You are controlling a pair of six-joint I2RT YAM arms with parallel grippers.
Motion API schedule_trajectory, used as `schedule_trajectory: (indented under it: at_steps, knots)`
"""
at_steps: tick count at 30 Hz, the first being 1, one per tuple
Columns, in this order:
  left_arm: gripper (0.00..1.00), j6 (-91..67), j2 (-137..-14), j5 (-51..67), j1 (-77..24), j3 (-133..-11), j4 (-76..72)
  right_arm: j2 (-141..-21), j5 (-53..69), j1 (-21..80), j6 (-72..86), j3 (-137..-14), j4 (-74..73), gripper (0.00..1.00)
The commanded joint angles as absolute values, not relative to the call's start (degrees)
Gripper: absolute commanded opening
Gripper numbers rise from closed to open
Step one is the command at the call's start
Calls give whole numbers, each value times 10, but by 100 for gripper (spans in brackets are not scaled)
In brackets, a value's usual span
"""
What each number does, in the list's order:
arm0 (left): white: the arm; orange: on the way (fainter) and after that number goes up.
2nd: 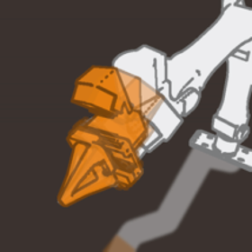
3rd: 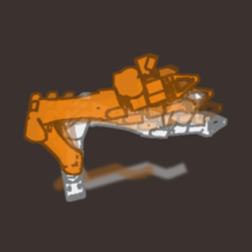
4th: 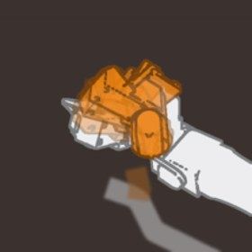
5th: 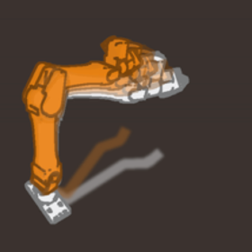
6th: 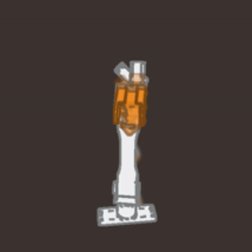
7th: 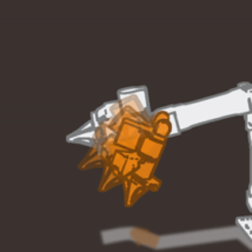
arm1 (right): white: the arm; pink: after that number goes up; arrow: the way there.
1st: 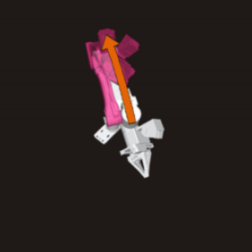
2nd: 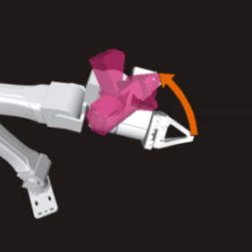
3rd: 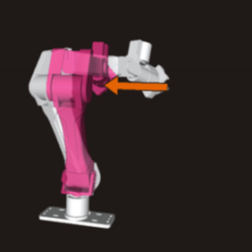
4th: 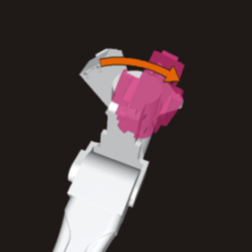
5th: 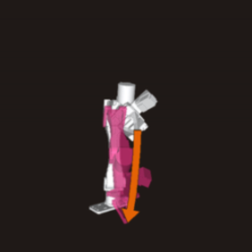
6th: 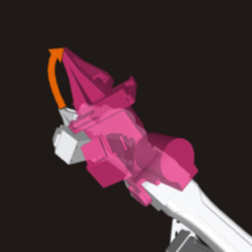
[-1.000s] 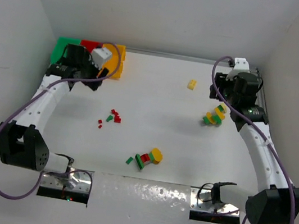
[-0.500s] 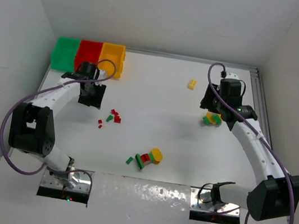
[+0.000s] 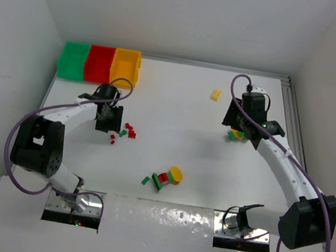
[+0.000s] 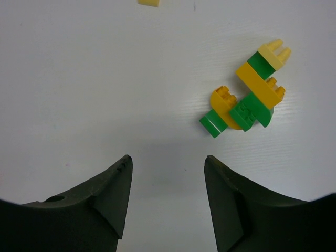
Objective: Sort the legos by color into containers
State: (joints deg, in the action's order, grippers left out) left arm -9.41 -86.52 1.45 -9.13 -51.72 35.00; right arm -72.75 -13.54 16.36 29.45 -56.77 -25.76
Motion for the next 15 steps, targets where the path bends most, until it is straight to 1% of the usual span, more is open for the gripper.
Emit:
schedule_trajectory:
  at_steps: [1, 4, 10, 15]
  knots:
    - [47, -121, -865, 3, -102, -518, 308, -717, -150, 168, 309, -566, -258, 57]
    - [47, -133, -876, -25, -102, -521, 313, -715, -152, 167, 309, -565, -271, 57]
    - [47, -138, -893, -25, -105, -521, 308, -701, -154, 167, 308, -550, -261, 57]
    - [45, -139, -896, -33, -108, -512, 303, -697, -157, 168, 308, -546, -258, 57]
